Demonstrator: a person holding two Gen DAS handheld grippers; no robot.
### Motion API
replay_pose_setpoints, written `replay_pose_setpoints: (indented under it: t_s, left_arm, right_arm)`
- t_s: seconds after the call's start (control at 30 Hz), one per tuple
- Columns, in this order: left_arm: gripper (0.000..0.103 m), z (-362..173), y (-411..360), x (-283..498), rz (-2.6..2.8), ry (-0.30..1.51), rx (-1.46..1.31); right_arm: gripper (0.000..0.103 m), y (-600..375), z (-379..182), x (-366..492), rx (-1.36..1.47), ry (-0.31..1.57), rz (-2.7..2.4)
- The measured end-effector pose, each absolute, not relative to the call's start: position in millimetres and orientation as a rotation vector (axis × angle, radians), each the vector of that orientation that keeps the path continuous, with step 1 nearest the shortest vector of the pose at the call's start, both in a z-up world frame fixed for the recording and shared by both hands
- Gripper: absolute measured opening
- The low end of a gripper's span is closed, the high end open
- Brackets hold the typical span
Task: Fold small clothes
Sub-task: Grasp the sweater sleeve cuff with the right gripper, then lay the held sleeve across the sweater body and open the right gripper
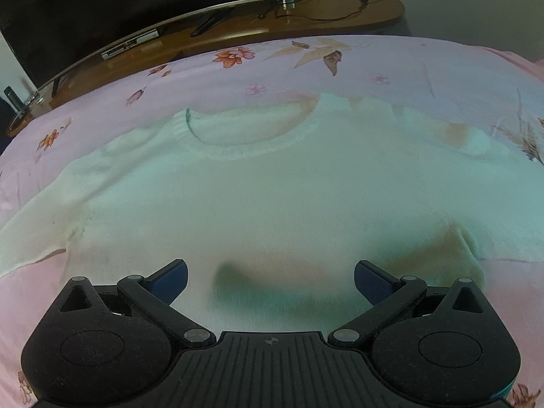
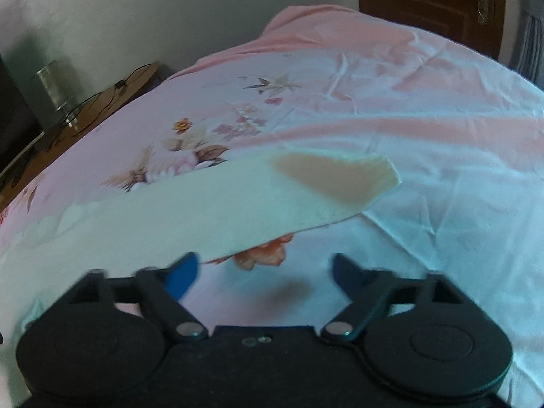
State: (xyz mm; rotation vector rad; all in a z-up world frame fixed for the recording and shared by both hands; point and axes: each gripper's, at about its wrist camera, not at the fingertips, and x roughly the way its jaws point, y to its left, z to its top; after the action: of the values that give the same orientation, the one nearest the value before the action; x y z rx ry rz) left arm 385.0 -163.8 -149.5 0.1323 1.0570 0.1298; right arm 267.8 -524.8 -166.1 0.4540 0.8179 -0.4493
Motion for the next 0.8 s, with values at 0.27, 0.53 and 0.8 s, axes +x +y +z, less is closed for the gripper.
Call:
replay_pose_setpoints:
  t_s: [0.27, 0.53, 0.8]
  left_arm:
    - [0.103, -158.9, -167.1, 398.4, 0.14, 1.058, 0.135]
    - [0.103, -164.0, -159.0, 404.1, 0.154, 1.047, 0.138]
    - [0.103, -157.6, -135.3, 405.7, 0.142, 1.023, 0.111]
  right_arm:
    - [0.049, -567.5, -176.3, 280.1, 0.554, 0.776, -0.513]
    - [0.021, -583.4, -176.5, 301.6, 0.549, 0.733, -0.555]
    - [0.005, -555.7, -150.1, 312.9, 0.488, 0.645, -0.445]
